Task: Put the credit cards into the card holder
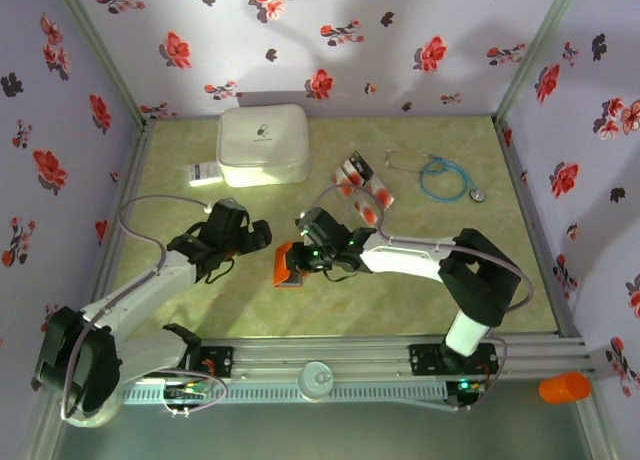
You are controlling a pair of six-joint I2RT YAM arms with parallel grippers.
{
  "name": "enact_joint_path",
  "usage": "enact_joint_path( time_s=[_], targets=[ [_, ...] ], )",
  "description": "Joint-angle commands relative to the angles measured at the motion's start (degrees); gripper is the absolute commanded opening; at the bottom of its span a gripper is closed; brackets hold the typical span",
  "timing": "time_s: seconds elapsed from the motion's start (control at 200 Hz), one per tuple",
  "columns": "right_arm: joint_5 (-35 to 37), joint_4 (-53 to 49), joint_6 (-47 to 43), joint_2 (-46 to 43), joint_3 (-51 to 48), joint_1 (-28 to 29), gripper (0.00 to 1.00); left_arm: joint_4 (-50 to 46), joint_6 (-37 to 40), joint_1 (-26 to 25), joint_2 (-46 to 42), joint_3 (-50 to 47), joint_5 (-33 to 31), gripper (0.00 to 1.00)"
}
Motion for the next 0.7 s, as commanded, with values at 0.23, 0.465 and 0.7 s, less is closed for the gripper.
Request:
enact_joint_path(
  time_s=[0.23,0.465,0.7],
  targets=[
    [0.4,3.2,0.9,3.3,-3.9,0.4,0.14,-3.2,0.6,-4.6,-0.4,-1.5,2.5,1.00],
    [0.0,4.3,1.2,4.7,-4.6,0.4,0.14,-0.5,-1.5,-8.0,3.8,-3.7,1.8,1.00],
    [-0.1,3.8,1.0,4.1,-4.3,0.4,0.14,3.6,-2.5,-9.5,9.1,-6.0,1.8,1.00]
  ],
)
